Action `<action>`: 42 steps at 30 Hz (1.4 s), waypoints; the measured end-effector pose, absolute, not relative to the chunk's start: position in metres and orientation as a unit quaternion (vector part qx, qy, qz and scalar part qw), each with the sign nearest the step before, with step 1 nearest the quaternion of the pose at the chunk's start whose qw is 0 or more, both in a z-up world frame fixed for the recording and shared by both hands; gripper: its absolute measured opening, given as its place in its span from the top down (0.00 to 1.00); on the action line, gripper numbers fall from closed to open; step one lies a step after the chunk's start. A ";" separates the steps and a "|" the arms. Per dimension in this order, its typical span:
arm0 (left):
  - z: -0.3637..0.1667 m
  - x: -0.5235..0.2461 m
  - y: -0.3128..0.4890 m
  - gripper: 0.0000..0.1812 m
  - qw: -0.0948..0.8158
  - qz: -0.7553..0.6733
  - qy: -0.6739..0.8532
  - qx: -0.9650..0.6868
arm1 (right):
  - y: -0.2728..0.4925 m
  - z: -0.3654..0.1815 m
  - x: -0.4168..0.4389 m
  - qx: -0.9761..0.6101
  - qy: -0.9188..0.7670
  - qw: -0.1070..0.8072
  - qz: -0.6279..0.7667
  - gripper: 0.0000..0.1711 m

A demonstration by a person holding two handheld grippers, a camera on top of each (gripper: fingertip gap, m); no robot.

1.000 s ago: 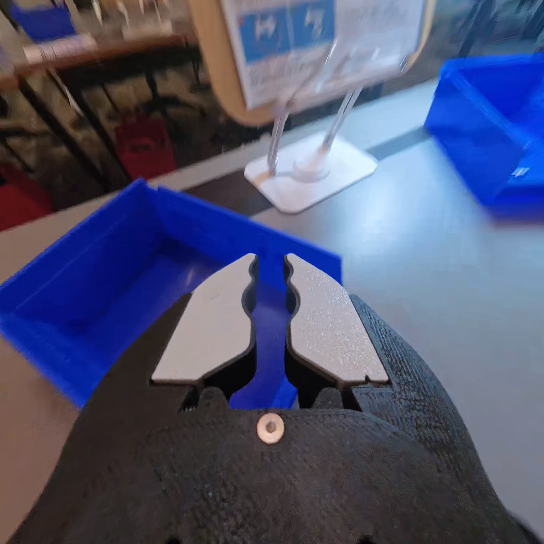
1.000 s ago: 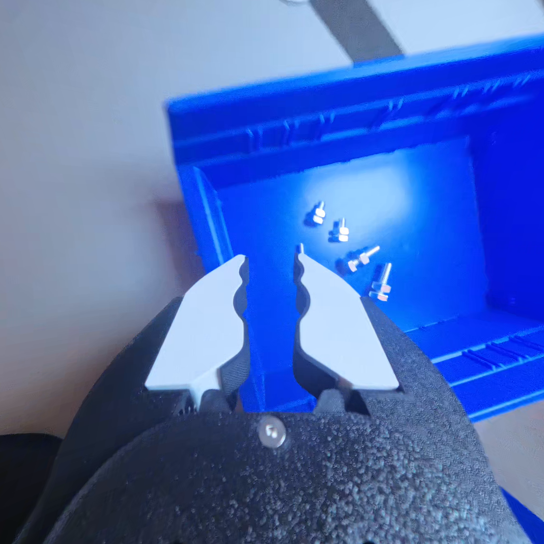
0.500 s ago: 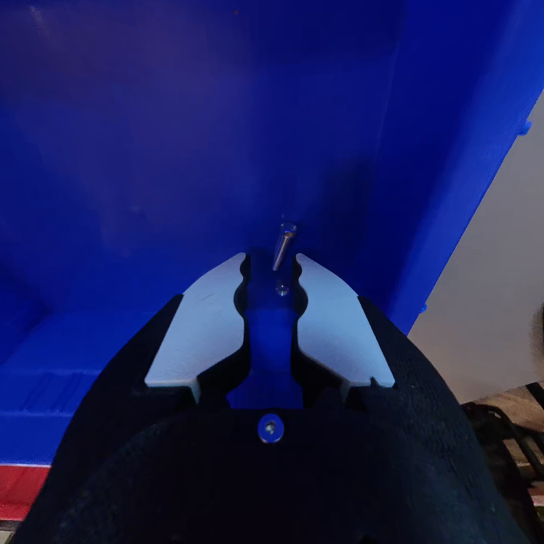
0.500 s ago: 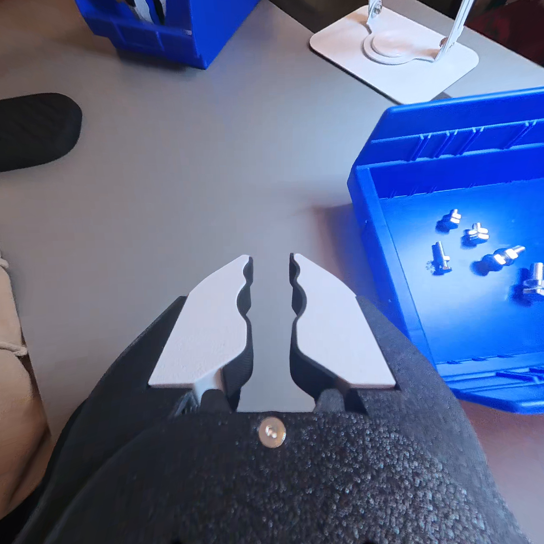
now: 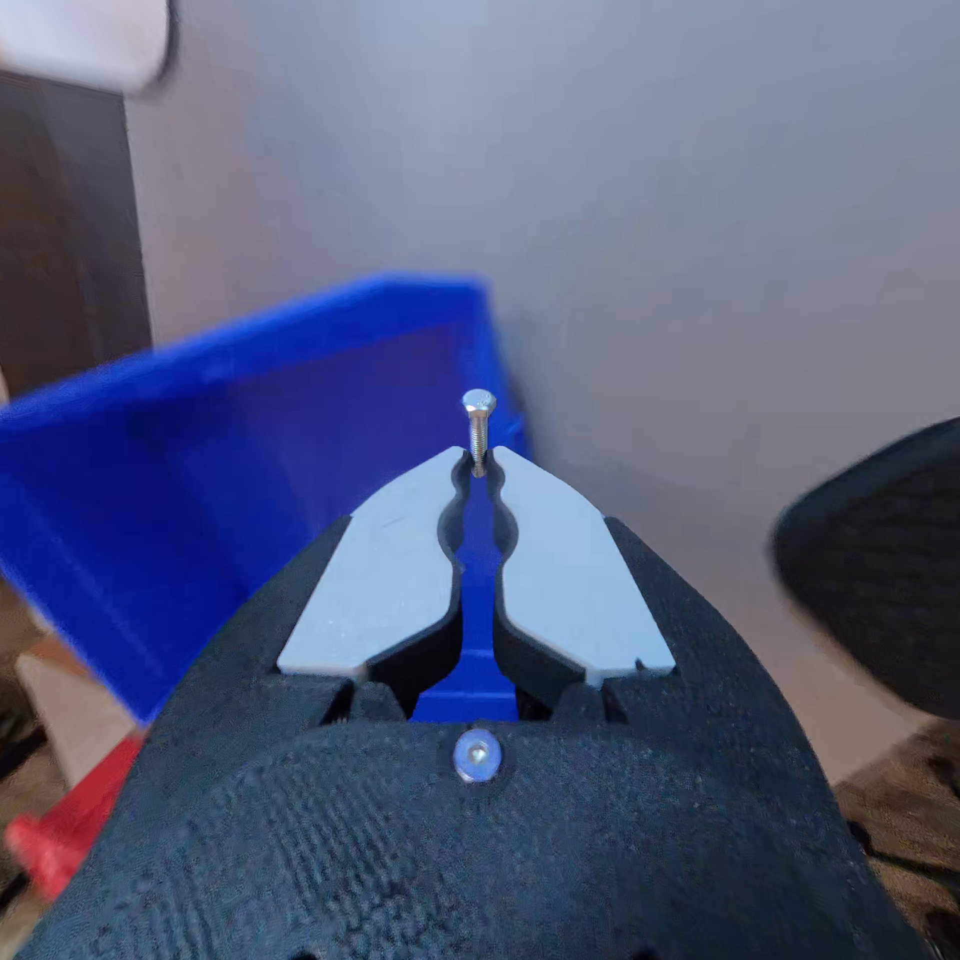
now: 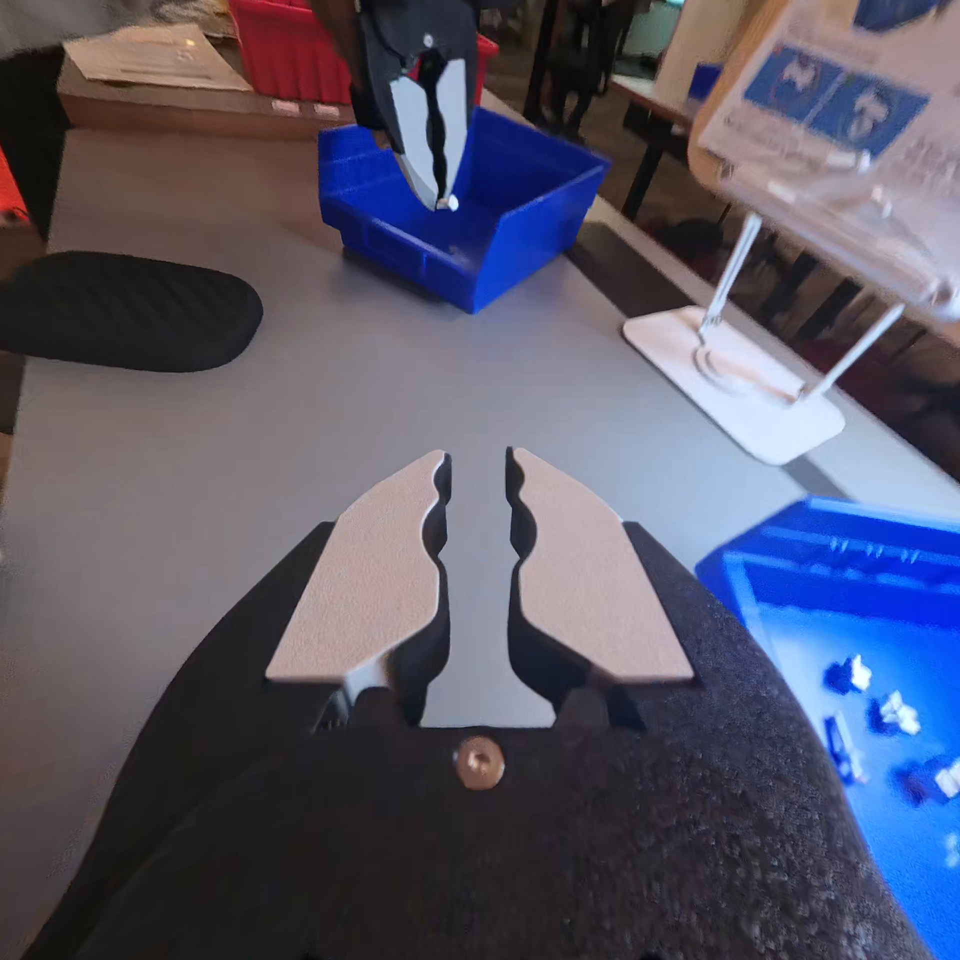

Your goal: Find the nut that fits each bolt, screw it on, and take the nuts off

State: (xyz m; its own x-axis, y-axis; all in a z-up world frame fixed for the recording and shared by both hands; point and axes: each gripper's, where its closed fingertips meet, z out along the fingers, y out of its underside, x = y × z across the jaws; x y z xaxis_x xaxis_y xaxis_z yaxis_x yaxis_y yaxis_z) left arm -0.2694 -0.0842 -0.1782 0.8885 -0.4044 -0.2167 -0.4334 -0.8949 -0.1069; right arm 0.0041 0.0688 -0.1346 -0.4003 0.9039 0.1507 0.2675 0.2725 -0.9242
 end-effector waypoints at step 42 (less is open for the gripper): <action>-0.107 -0.043 0.005 0.90 0.464 -0.100 0.289 -0.832 | 0.015 -0.138 -0.046 -0.420 -0.638 0.319 0.560 0.94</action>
State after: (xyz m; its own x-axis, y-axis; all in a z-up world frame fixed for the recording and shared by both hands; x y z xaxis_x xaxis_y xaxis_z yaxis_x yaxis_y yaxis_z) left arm -0.0430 0.0053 -0.1066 0.8132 -0.5730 -0.1013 -0.3873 -0.4031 -0.8292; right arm -0.0464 0.0151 -0.1376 -0.4434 0.8941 -0.0635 0.1790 0.0189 -0.9837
